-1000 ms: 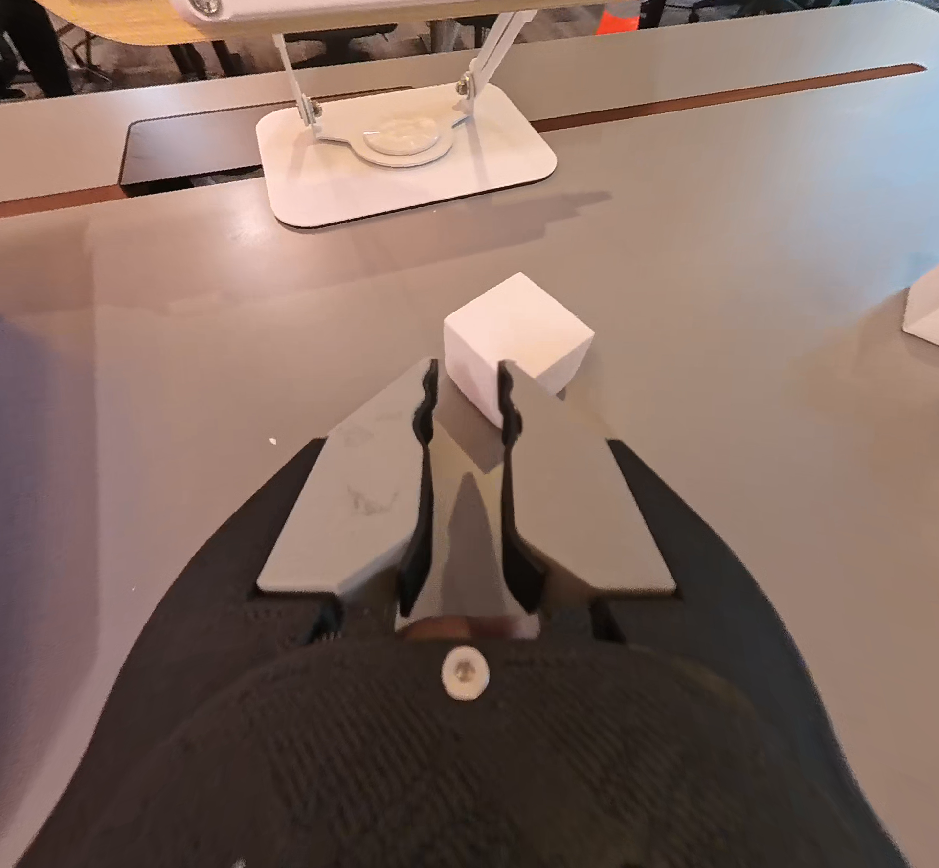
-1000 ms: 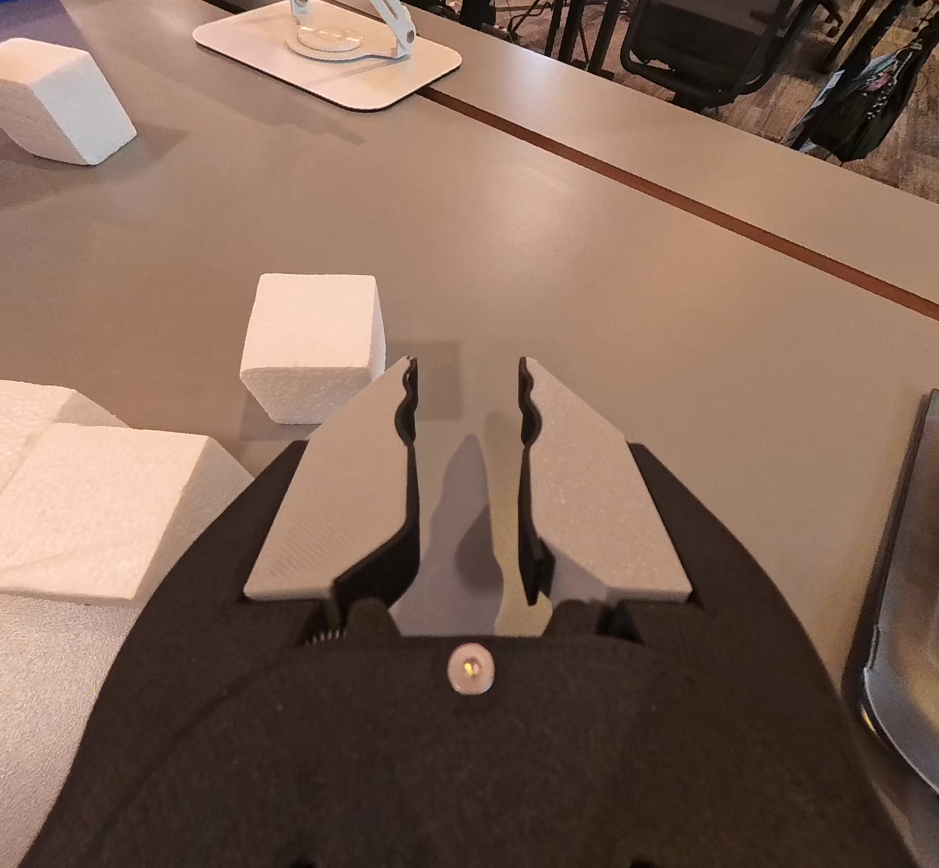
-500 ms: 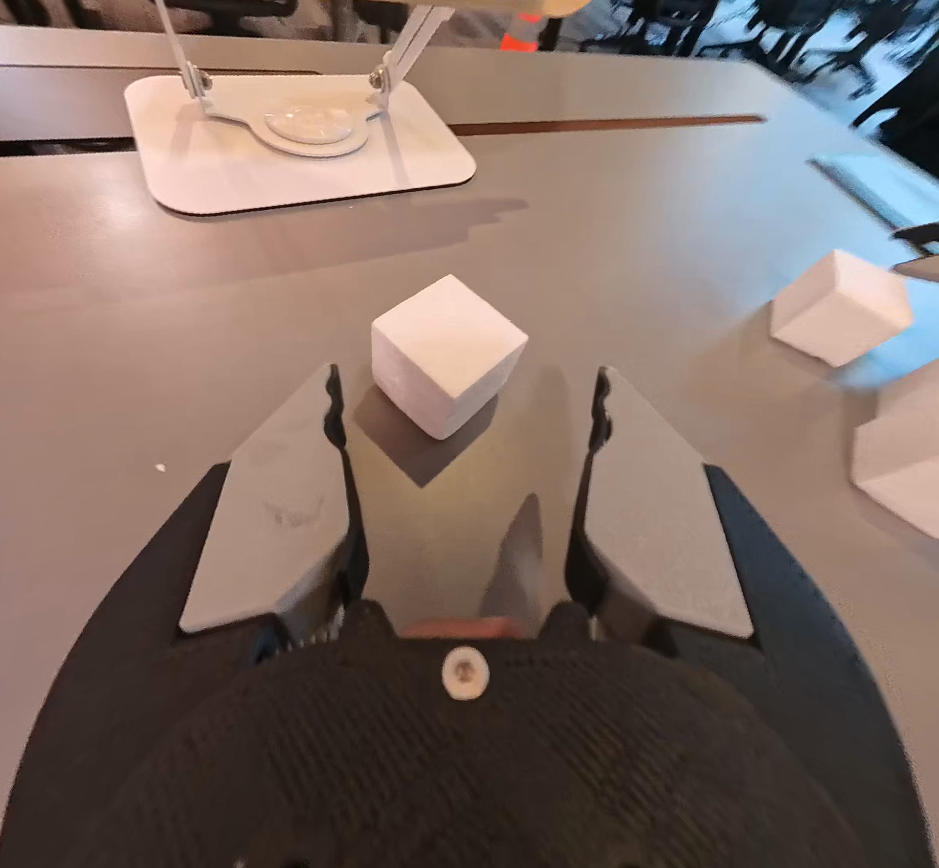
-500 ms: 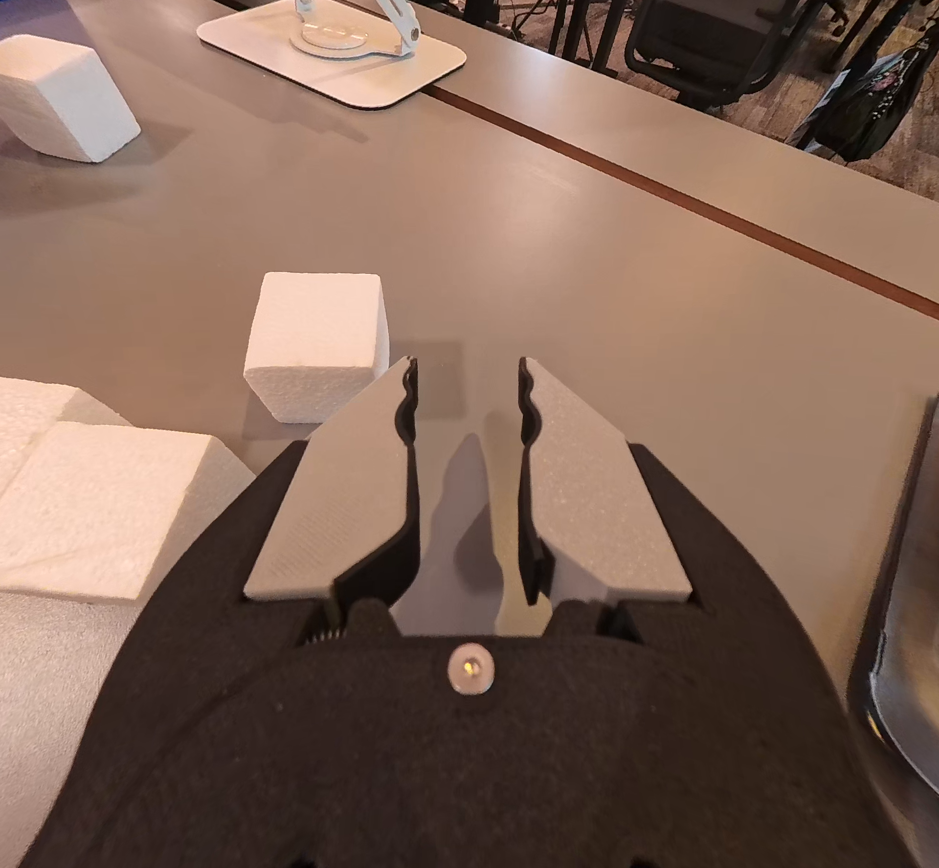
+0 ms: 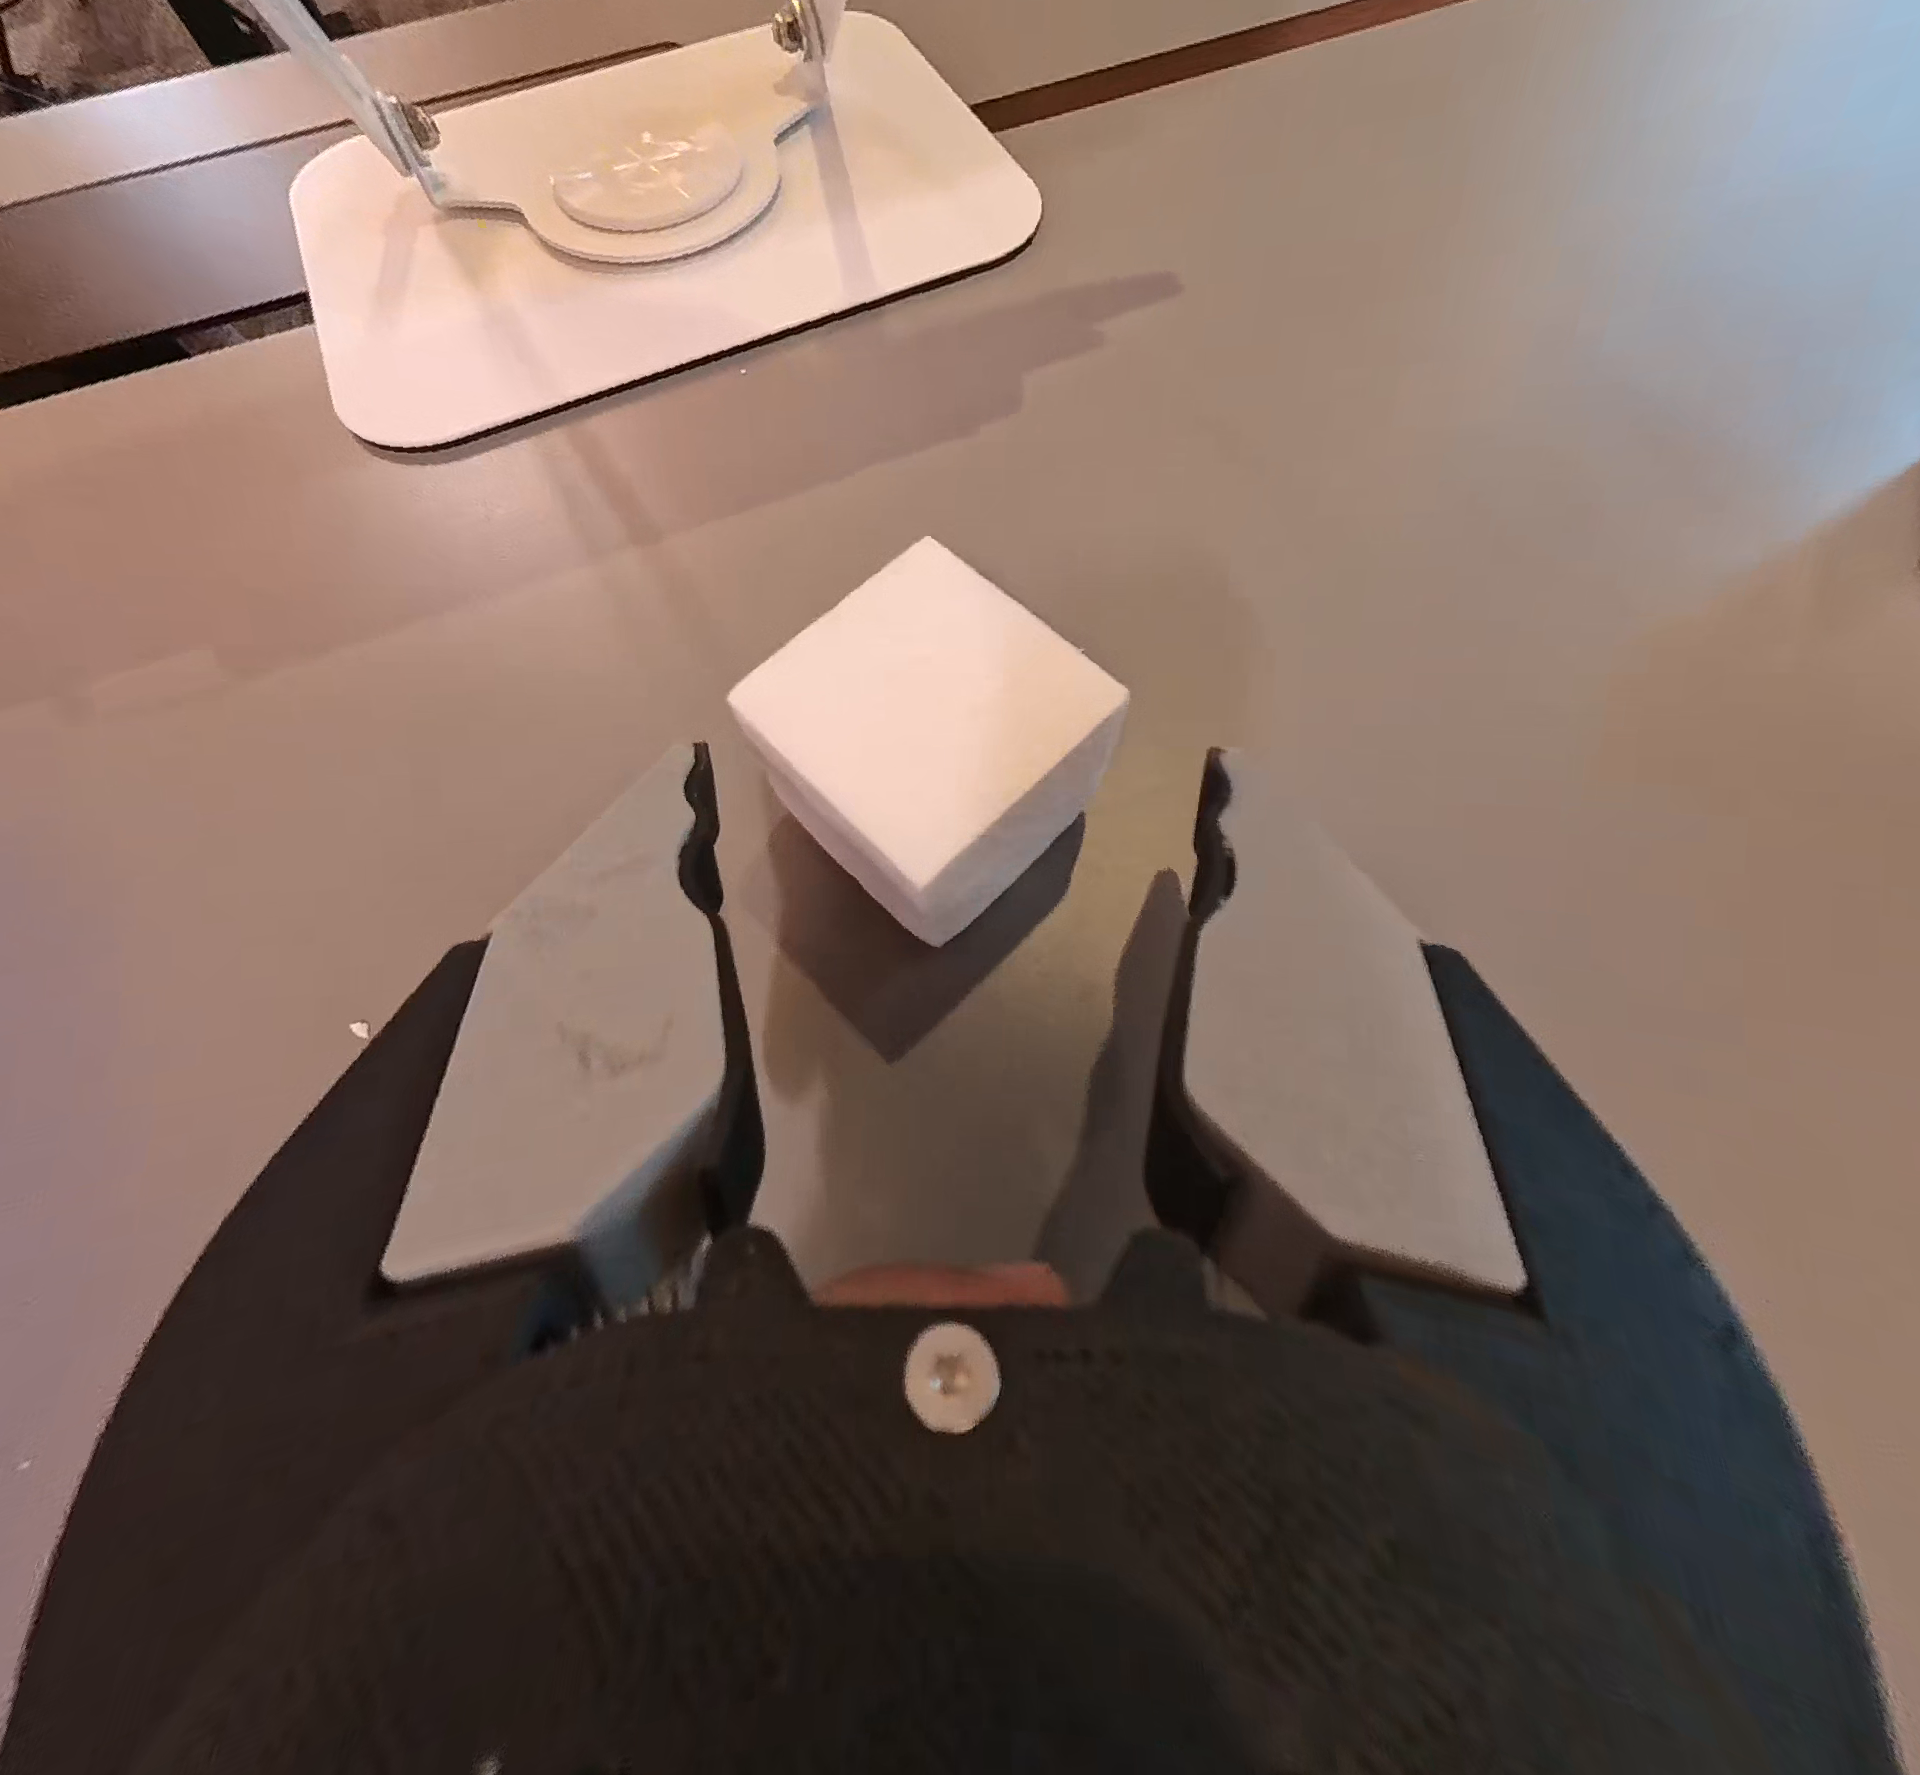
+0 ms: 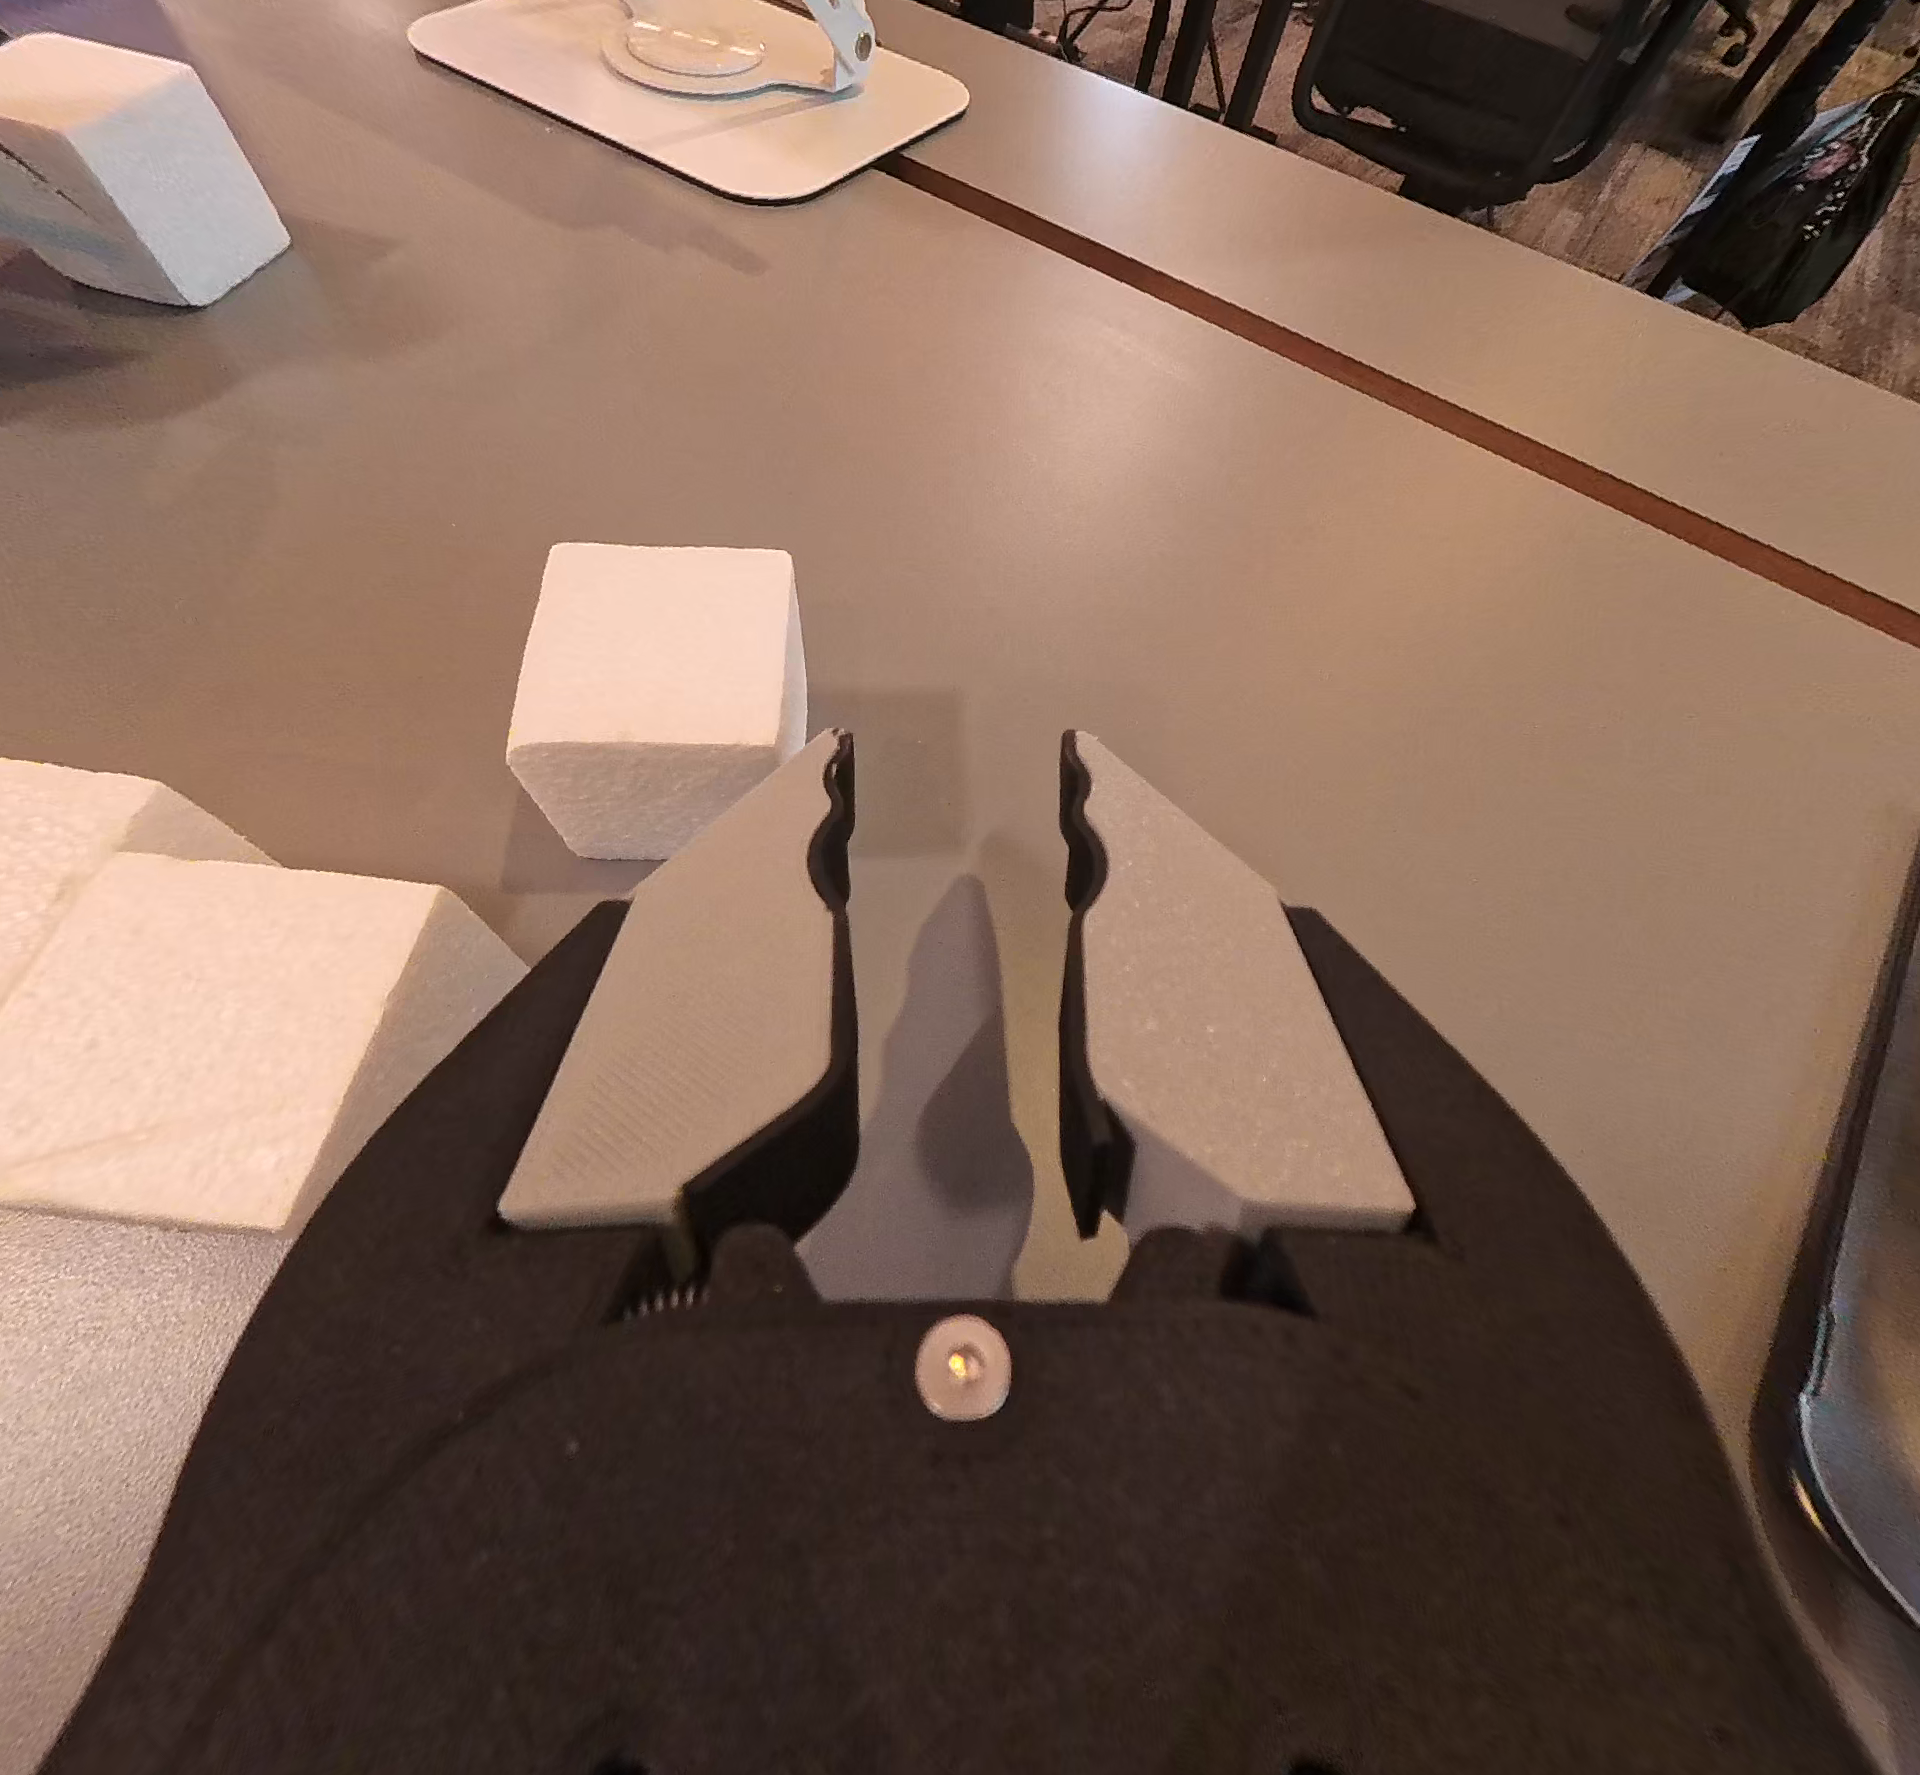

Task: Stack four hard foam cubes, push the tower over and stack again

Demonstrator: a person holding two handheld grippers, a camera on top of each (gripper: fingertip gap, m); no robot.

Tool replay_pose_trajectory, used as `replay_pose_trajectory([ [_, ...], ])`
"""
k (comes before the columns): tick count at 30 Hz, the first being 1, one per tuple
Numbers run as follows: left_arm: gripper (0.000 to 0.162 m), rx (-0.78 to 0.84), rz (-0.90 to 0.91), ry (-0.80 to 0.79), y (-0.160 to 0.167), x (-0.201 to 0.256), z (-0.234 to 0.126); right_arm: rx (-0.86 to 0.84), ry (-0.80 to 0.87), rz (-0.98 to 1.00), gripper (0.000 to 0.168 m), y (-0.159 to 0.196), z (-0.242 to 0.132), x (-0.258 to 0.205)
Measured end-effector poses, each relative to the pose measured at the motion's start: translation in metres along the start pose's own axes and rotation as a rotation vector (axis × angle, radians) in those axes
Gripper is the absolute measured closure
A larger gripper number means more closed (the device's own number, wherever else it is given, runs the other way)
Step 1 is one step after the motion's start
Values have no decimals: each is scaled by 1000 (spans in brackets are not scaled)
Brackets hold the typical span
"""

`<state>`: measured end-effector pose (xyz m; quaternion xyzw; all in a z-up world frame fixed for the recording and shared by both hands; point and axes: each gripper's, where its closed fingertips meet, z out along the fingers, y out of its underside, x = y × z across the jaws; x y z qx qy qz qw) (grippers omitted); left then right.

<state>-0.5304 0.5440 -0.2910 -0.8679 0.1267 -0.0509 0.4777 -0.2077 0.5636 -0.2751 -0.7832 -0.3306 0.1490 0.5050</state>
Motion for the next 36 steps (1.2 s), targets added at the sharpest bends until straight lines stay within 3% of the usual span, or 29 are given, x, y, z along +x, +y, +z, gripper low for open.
replay_pose_trajectory([
  [5,76,-54,-6,-1,5,-2,8,-1,3,-3,132,0,0,-1],
  [8,92,-72,14,-6,8,-1,9,1,2,5,132,0,0,0],
  [14,93,3,20,-73,-5,-15,-10,3,2,3,131,0,-1,1],
  [17,93,202,-10,-181,-40,-40,-50,6,-1,6,132,-1,-1,1],
  [20,92,489,-80,-356,-74,-82,-123,5,-3,5,131,0,-1,0],
  [23,92,664,-196,-489,-77,-126,-192,2,-3,1,131,0,0,-1],
  [25,92,697,-273,-547,-69,-158,-224,-1,-6,3,131,0,1,-1],
  [27,93,644,-329,-566,-56,-189,-235,-2,-8,3,131,0,1,-1],
  [32,89,246,-427,-536,7,-258,-197,-4,-7,-6,131,0,1,-2],
  [34,74,208,-465,-481,16,-263,-192,-3,-5,-8,132,0,1,-2],
  [36,74,258,-436,-474,6,-259,-202,-3,-6,-5,131,0,1,-2],
])
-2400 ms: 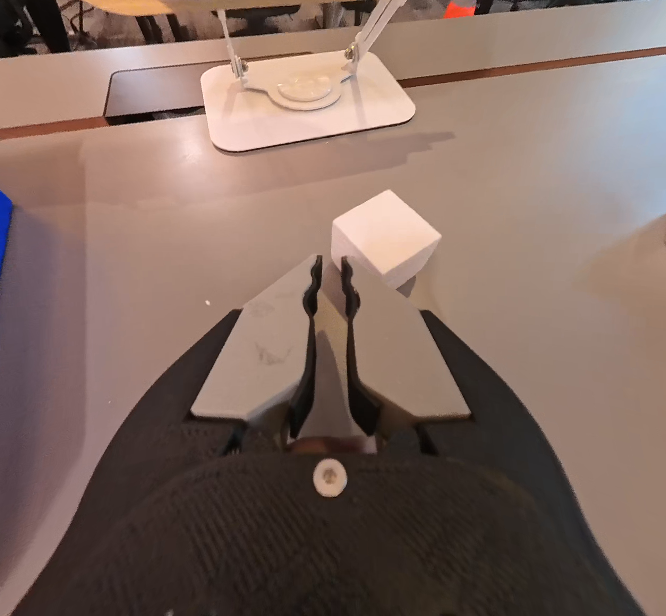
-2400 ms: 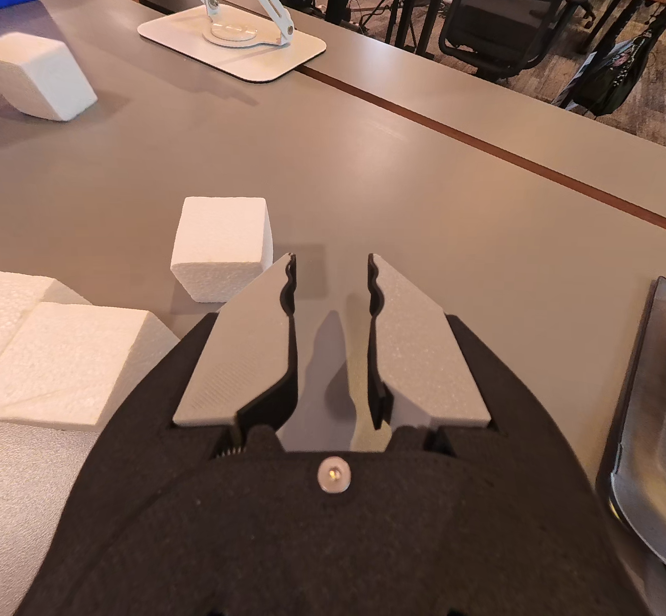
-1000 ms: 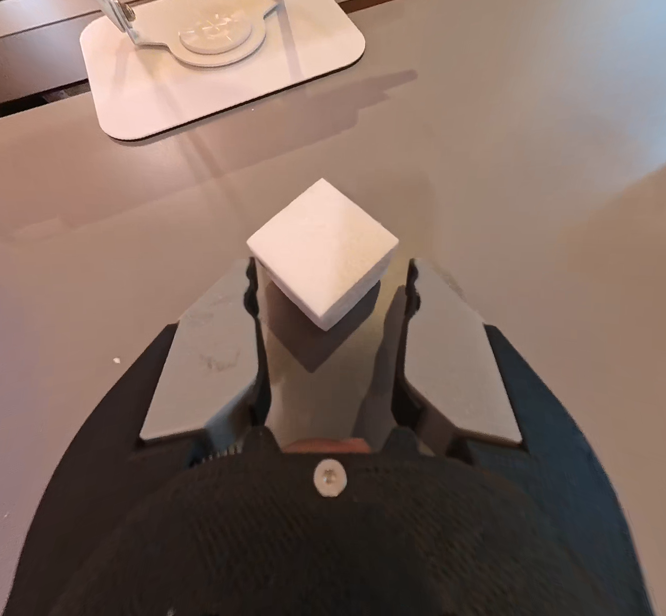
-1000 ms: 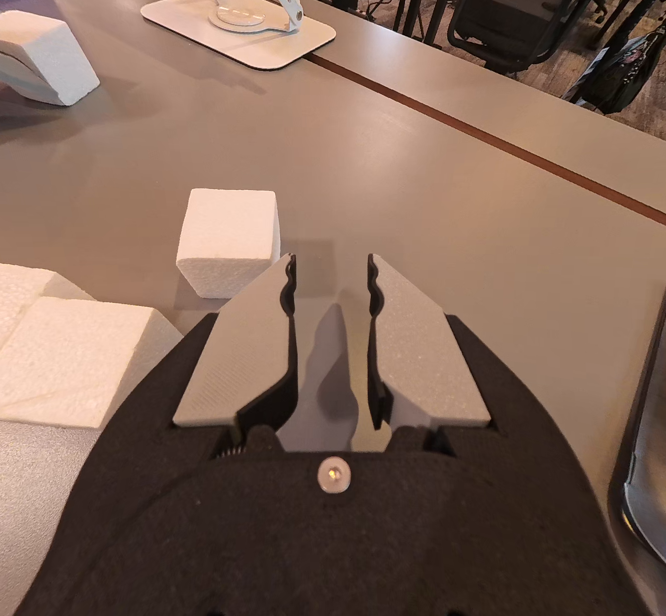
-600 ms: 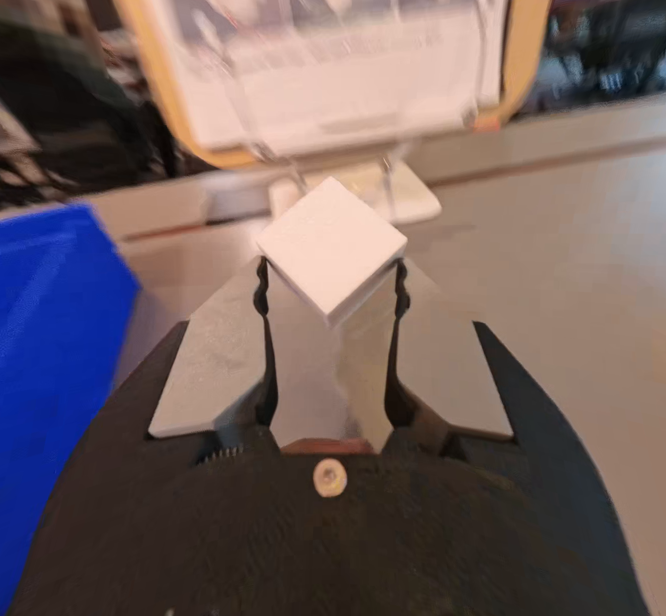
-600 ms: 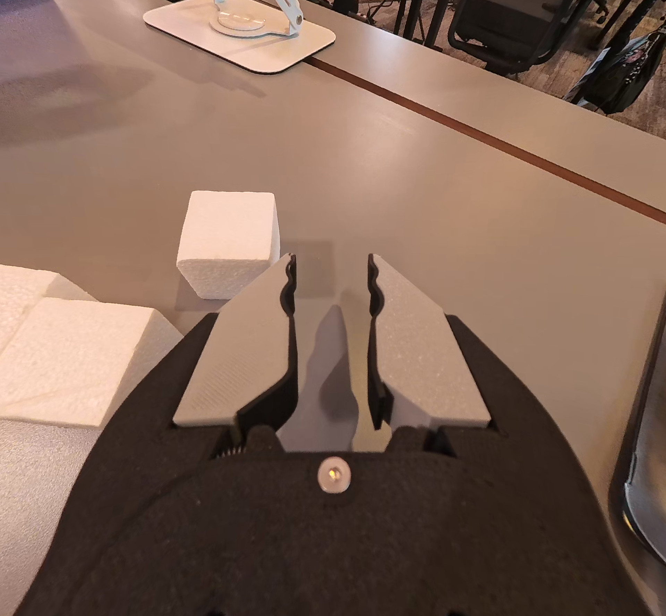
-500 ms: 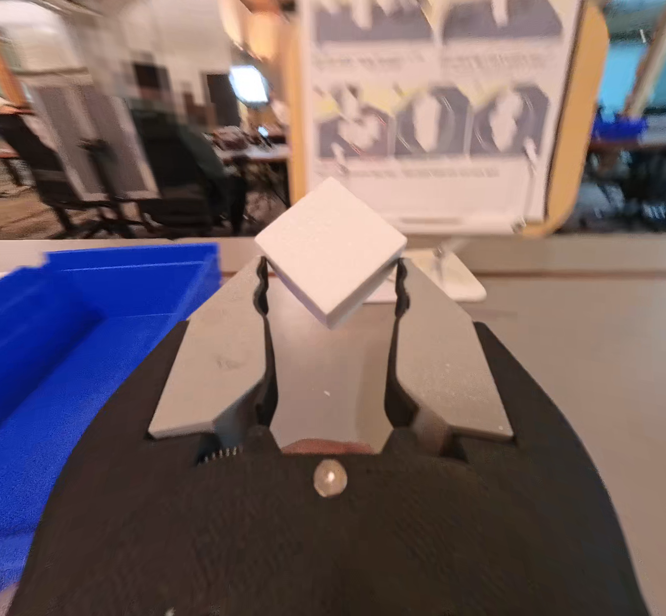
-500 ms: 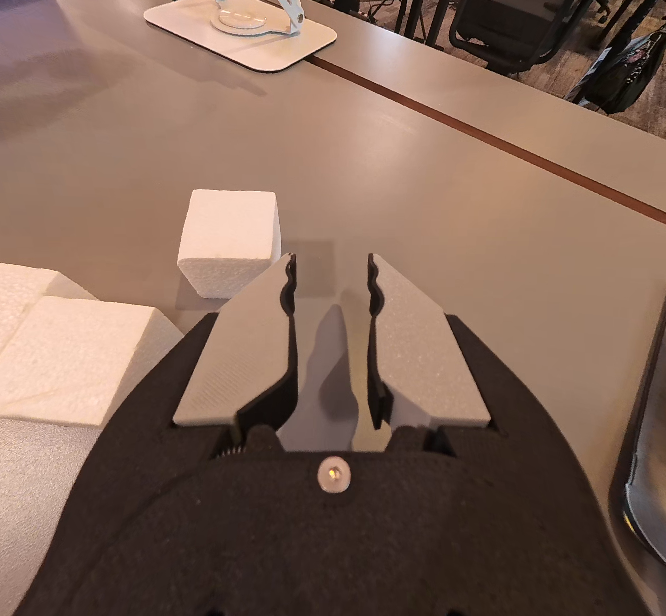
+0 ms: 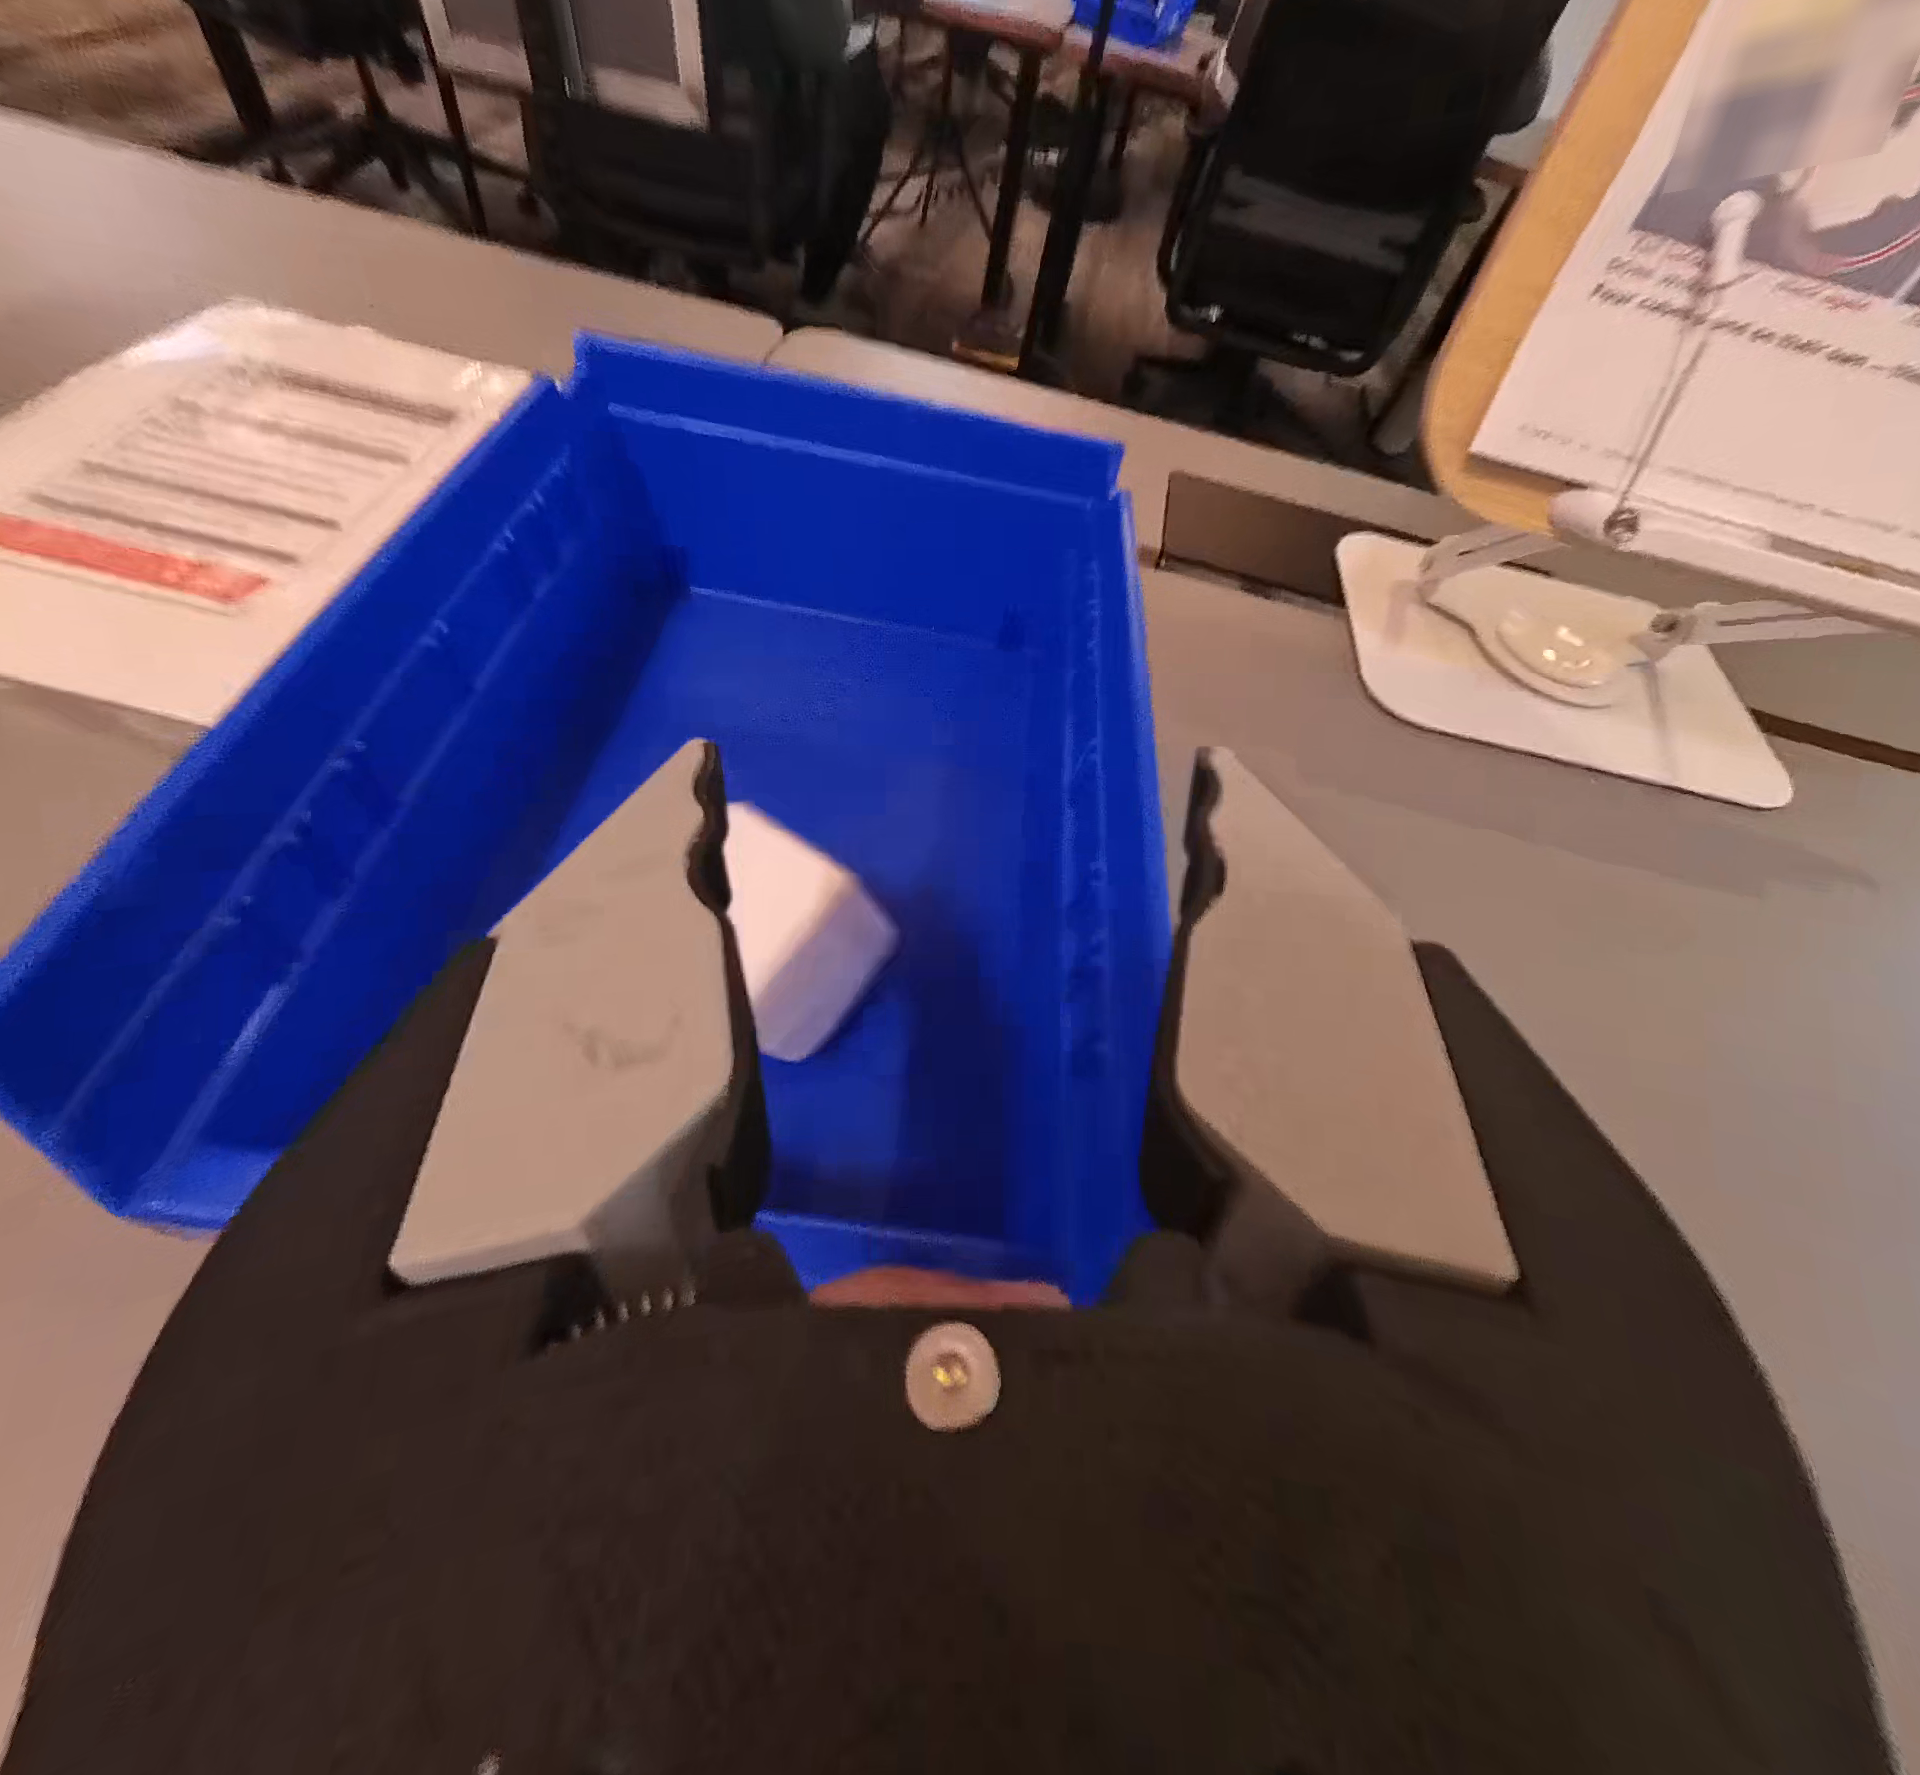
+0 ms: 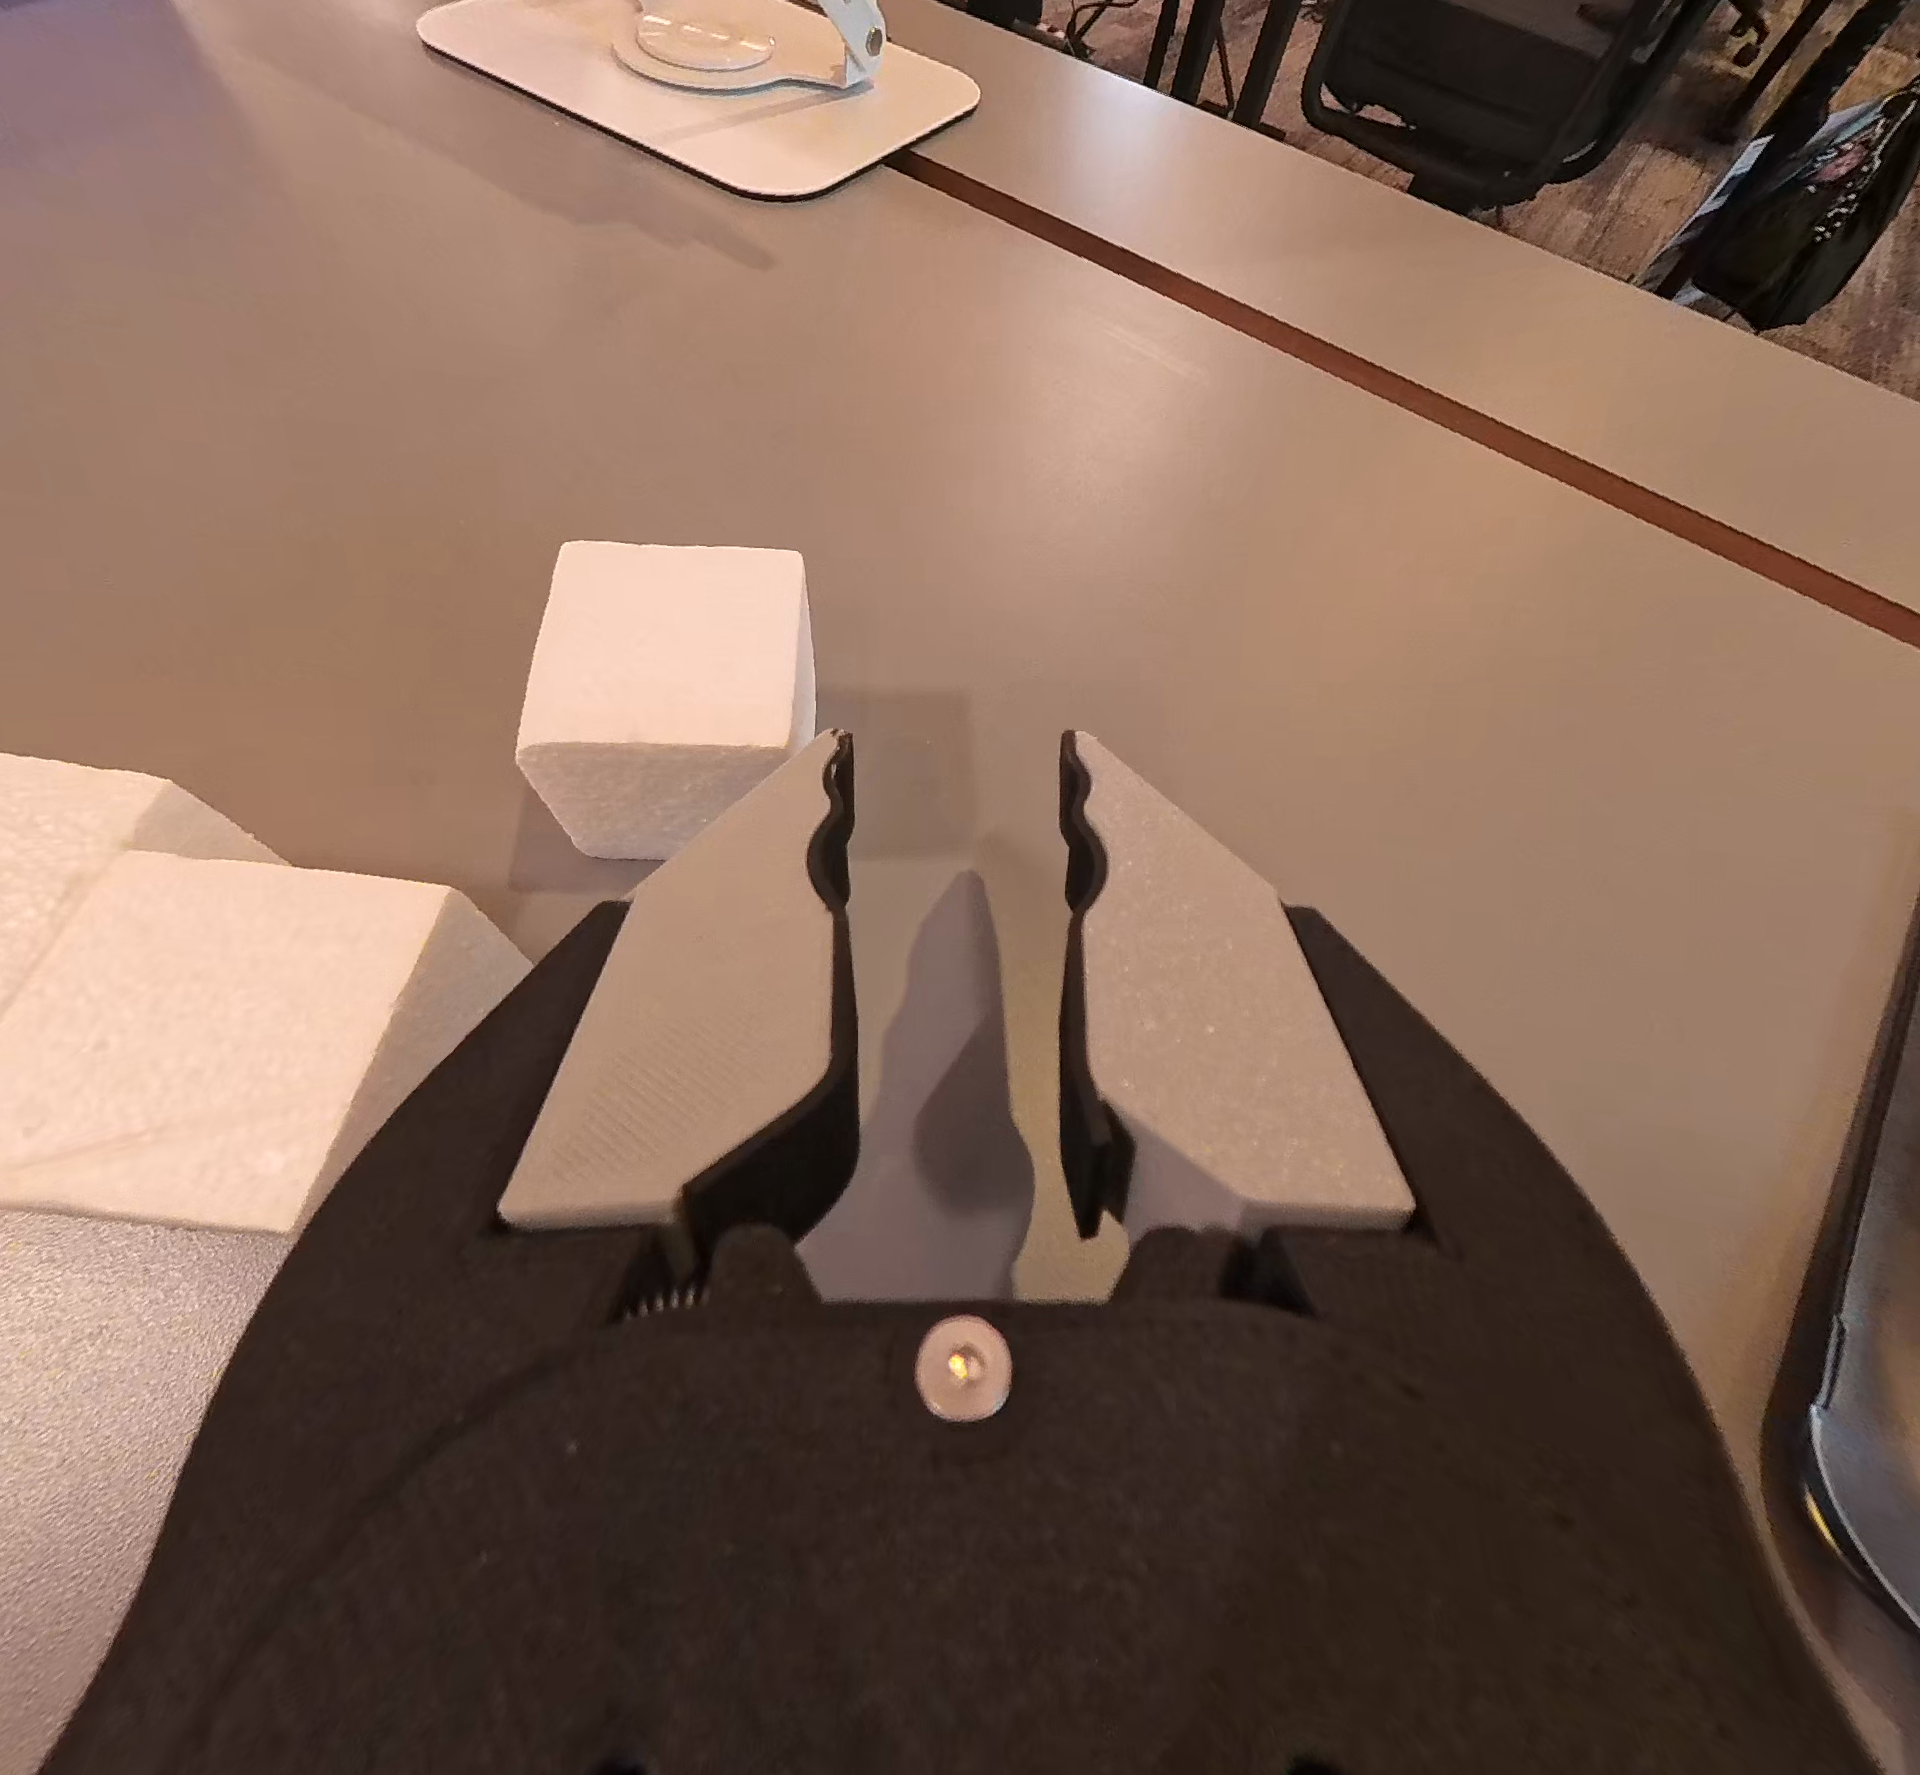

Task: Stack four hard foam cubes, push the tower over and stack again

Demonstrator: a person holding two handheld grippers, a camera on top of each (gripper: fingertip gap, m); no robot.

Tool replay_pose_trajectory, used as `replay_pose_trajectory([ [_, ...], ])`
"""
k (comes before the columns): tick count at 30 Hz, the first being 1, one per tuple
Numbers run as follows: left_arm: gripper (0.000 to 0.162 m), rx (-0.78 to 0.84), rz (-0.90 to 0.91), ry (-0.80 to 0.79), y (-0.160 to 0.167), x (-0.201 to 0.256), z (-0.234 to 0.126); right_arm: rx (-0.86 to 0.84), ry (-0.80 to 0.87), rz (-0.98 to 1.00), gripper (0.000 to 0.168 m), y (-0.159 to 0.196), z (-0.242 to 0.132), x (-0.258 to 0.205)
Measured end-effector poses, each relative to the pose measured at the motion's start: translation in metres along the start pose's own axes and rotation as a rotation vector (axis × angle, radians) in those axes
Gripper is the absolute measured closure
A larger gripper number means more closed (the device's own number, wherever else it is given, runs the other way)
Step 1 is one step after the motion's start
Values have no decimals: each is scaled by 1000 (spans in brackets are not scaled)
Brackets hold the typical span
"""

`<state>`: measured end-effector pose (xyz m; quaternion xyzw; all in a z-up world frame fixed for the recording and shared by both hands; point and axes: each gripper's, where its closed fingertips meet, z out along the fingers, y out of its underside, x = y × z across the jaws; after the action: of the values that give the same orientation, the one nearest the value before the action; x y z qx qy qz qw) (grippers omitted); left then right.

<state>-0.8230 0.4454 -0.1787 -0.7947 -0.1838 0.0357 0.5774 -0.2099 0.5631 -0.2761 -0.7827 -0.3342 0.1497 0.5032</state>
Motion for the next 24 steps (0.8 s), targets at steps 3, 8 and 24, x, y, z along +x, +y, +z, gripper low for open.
replay_pose_trajectory([
  [3,74,62,39,116,-15,44,-19,0,0,1,131,0,0,0],
  [8,76,-61,235,823,41,249,-79,7,2,-4,132,-2,-1,-1],
  [24,99,-424,826,1080,265,475,-115,44,-11,-32,131,-13,-7,-7],
])
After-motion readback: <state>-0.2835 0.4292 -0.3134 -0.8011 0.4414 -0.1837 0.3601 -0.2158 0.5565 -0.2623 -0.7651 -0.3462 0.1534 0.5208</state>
